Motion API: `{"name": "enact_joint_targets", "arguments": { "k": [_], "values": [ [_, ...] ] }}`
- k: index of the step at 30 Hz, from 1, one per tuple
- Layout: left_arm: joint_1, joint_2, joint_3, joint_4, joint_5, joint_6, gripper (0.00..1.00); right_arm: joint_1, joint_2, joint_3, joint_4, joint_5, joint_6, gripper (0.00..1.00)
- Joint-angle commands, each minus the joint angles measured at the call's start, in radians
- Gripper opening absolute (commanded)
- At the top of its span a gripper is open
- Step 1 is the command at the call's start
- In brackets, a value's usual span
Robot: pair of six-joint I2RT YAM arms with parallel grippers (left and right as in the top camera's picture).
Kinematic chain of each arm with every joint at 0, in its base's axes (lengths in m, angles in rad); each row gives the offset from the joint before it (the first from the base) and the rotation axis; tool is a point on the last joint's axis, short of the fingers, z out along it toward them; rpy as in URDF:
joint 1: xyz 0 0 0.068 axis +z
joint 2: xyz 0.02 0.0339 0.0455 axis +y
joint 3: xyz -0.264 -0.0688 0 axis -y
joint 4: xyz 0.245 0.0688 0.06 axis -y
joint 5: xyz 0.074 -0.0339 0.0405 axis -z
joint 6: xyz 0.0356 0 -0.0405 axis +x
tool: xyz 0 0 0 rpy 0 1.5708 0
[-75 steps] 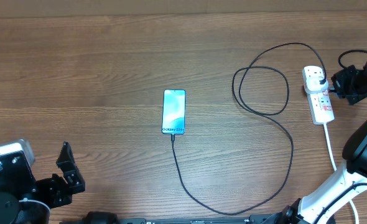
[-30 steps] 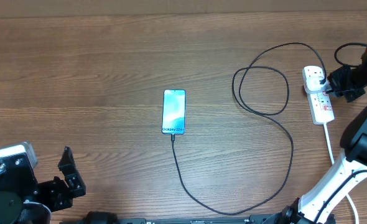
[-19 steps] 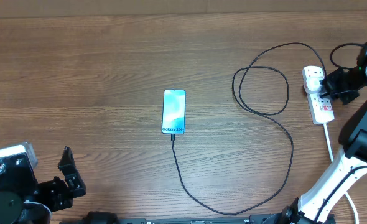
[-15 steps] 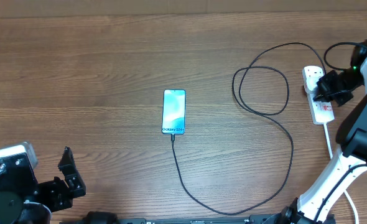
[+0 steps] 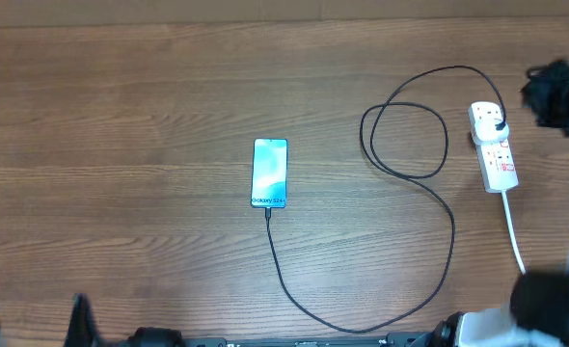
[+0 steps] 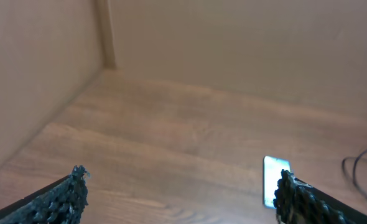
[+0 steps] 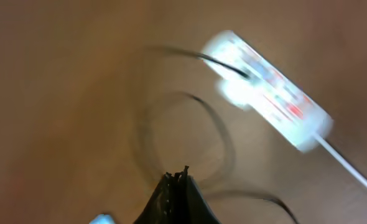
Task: Plug charger to phone and switch on socket
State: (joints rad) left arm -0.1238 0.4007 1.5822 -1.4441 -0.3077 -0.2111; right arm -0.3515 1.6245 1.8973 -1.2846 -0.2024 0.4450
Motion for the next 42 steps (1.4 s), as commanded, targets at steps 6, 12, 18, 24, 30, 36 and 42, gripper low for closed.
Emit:
{"name": "enact_joint_targets", "arguments": {
  "k": [6, 12, 18, 24, 30, 36, 42],
  "values": [
    [0.0, -0.226, 0.0, 0.003, -0.006, -0.014, 1.0, 0.004, -0.417, 0.021, 0.406, -0.193, 0.162, 0.04],
    [0.001, -0.339, 0.001, -0.002, -0.006, -0.014, 1.0, 0.003, -0.584, 0.022, 0.609, -0.192, 0.114, 0.05],
    [0.032, -0.381, 0.002, -0.121, -0.007, -0.014, 1.0, 0.006, -0.674, 0.022, 0.555, -0.193, 0.089, 0.06],
    [0.101, -0.396, -0.007, -0.245, -0.007, -0.011, 1.0, 0.006, -0.764, -0.019, 0.528, -0.193, 0.089, 0.04],
    [0.187, -0.396, -0.009, -0.245, -0.01, -0.01, 1.0, 0.005, -0.903, -0.151, 0.589, -0.204, 0.099, 0.04],
    [0.216, -0.396, -0.009, -0.245, -0.01, -0.01, 1.0, 0.005, -1.069, -0.317, 0.697, -0.219, 0.108, 0.04],
    [0.216, -0.396, -0.009, -0.245, -0.01, -0.01, 1.0, 0.005, -1.133, -0.341, 0.737, -0.241, 0.138, 0.04]
  ]
}}
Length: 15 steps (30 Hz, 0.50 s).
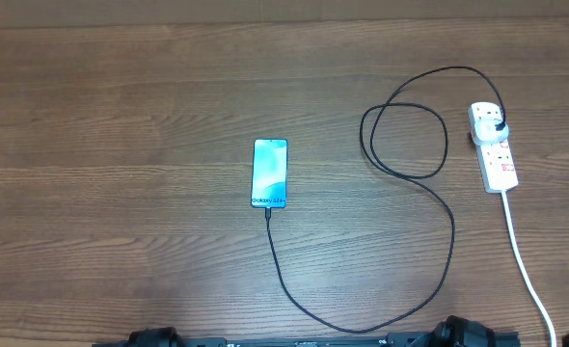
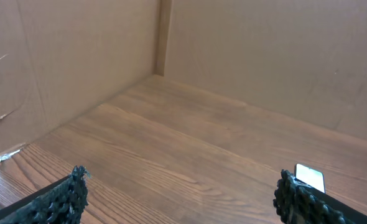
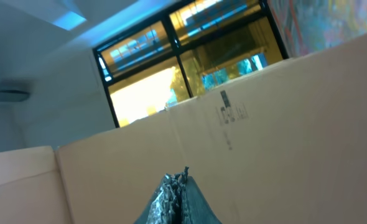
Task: Plug charger to phone and switch on socket
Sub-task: 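Lift the right gripper up and away from the power strip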
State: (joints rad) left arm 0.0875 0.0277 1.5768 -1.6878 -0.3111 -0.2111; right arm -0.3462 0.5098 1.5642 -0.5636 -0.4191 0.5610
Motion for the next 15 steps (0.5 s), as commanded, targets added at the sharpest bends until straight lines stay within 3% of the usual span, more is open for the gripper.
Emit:
{"name": "enact_joint_targets", "arguments": {
  "k": [1, 15],
  "values": [
    [0.005, -0.023, -0.003, -0.001, -0.006, -0.01, 1.0, 0.0, -0.023, -0.008, 0.026, -0.039, 0.023, 0.04],
    [0.005, -0.023, -0.003, -0.001, -0.006, -0.01, 1.0, 0.081, -0.171, -0.008, 0.047, -0.072, 0.01, 0.04]
  ]
}}
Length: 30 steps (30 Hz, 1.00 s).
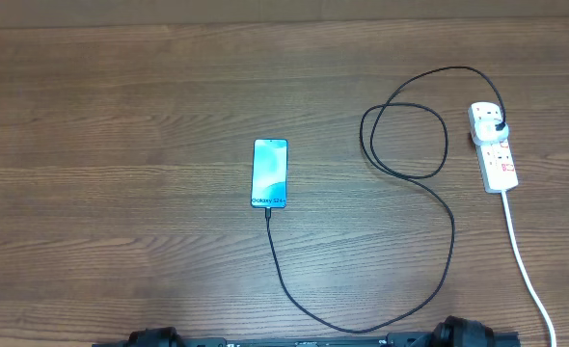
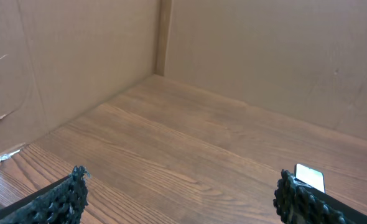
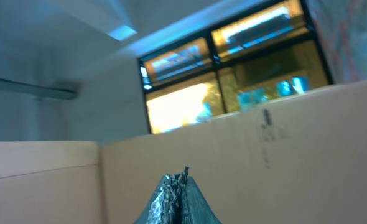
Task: Plug charger to phone and switch on socket
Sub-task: 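Lift the right gripper up and away from the power strip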
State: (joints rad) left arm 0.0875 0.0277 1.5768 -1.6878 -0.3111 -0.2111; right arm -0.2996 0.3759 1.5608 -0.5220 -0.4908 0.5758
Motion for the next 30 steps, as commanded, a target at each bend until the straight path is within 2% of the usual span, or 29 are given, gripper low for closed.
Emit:
{"name": "enact_joint_targets", "arguments": {
  "k": [1, 18, 27, 30],
  "values": [
    [0.005, -0.023, -0.003, -0.001, -0.006, -0.01, 1.0, 0.045, -0.052, -0.005, 0.005, -0.001, -0.008, 0.04],
    [0.005, -0.023, -0.003, -0.001, -0.006, -0.01, 1.0, 0.103, -0.221, -0.016, -0.006, 0.131, -0.061, 0.04],
    [0.005, -0.023, -0.003, -0.001, -0.024, 0.0, 1.0, 0.125, -0.37, -0.173, 0.081, 0.157, -0.061, 0.04],
    [0.005, -0.023, -0.003, -0.001, -0.029, 0.001, 1.0, 0.129, -0.37, -0.18, 0.089, 0.165, -0.061, 0.04]
  ]
}}
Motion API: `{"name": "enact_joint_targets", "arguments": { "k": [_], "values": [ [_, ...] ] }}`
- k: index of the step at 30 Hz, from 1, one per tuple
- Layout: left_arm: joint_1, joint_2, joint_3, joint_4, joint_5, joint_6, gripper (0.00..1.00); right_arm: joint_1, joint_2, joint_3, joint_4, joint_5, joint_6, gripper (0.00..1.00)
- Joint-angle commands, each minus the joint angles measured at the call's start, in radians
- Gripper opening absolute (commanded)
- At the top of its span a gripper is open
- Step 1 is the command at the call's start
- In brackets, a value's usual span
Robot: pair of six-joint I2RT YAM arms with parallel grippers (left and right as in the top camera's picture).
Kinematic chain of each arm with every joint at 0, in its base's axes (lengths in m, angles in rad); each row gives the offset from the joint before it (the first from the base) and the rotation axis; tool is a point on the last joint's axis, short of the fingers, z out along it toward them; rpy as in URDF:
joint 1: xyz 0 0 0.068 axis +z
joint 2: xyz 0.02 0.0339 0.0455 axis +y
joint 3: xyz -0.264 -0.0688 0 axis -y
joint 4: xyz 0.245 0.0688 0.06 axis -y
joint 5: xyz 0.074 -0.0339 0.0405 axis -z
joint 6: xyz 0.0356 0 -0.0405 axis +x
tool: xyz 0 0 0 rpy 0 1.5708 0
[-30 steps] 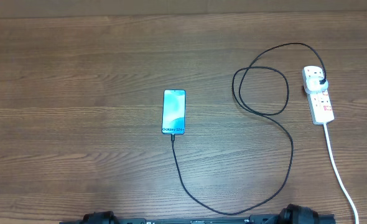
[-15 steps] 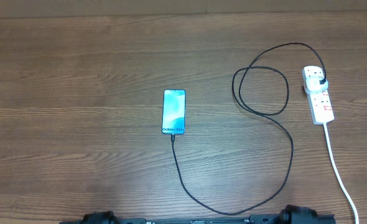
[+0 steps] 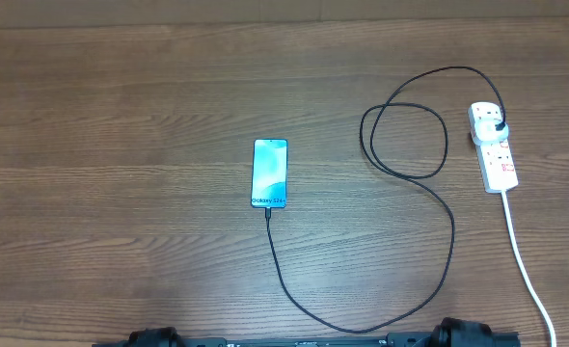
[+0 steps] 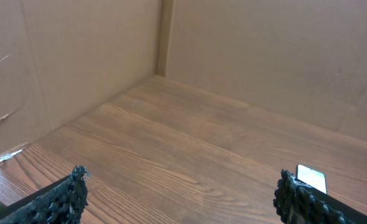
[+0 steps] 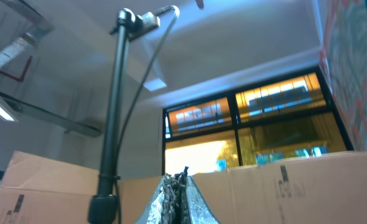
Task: Plug charger to phone and switch on socket
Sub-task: 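Lift the right gripper up and away from the power strip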
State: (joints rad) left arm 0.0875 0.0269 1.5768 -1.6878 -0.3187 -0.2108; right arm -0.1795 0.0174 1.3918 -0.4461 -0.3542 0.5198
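Note:
The phone [image 3: 270,173] lies face up mid-table with its screen lit; the black charger cable [image 3: 429,173] is plugged into its near end and loops right to the white socket strip [image 3: 494,146]. Neither arm shows in the overhead view. My left gripper [image 4: 180,190] is open and empty, its fingers wide apart low over the table's left side, with the phone [image 4: 311,178] just behind the right finger. My right gripper [image 5: 181,186] is shut on nothing and points up at the ceiling and windows.
Cardboard walls [image 4: 90,62] enclose the table at the left and the far side. The strip's white lead [image 3: 526,265] runs to the front right edge. A black camera pole [image 5: 112,124] stands in the right wrist view.
My right wrist view has tilted further upward, now showing the pole and ceiling. The left gripper, phone, cable and socket strip have not moved.
First my right gripper was shut near the socket strip, arm over the table's right side, and the left arm showed at the front left edge. Then both arms were out of the overhead view, the right gripper pointing upward. They stay withdrawn now.

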Motion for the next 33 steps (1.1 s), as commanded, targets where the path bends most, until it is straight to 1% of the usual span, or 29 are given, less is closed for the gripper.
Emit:
{"name": "enact_joint_targets", "arguments": {
  "k": [1, 7, 11, 12, 14, 18, 23, 27, 29, 33],
  "values": [
    [0.005, -0.022, -0.003, -0.001, -0.021, 0.001, 1.0, 0.008, -0.012, -0.011, 0.011, 0.028, -0.005, 0.04],
    [0.004, -0.022, -0.003, 0.005, -0.018, -0.008, 1.0, 0.008, -0.012, -0.015, 0.012, 0.029, -0.016, 0.04],
    [0.004, -0.022, -0.025, 0.122, 0.004, -0.174, 1.0, 0.008, -0.012, -0.018, 0.015, 0.029, -0.053, 0.05],
    [0.004, -0.022, -0.042, 0.154, 0.004, -0.195, 1.0, 0.008, -0.012, -0.018, 0.016, 0.029, -0.054, 0.05],
    [0.004, -0.022, -0.095, 0.214, 0.006, -0.198, 1.0, 0.008, -0.012, -0.018, 0.016, 0.028, -0.054, 0.04],
    [0.004, -0.022, -0.25, 0.328, 0.034, -0.197, 1.0, 0.008, -0.012, -0.018, 0.016, 0.029, -0.054, 0.04],
    [0.004, -0.022, -0.482, 0.541, 0.122, -0.197, 0.99, 0.008, -0.012, -0.018, 0.016, 0.029, -0.054, 0.05],
    [0.004, -0.022, -0.672, 0.746, 0.21, -0.197, 0.99, 0.008, -0.012, -0.018, 0.015, 0.029, -0.055, 0.05],
    [0.004, -0.022, -0.798, 0.883, 0.251, -0.197, 1.0, 0.008, -0.012, -0.018, 0.016, 0.028, -0.071, 0.04],
    [0.004, -0.022, -0.978, 1.078, 0.268, -0.197, 1.0, 0.004, -0.012, -0.018, 0.014, 0.028, -0.132, 0.04]
  ]
}}
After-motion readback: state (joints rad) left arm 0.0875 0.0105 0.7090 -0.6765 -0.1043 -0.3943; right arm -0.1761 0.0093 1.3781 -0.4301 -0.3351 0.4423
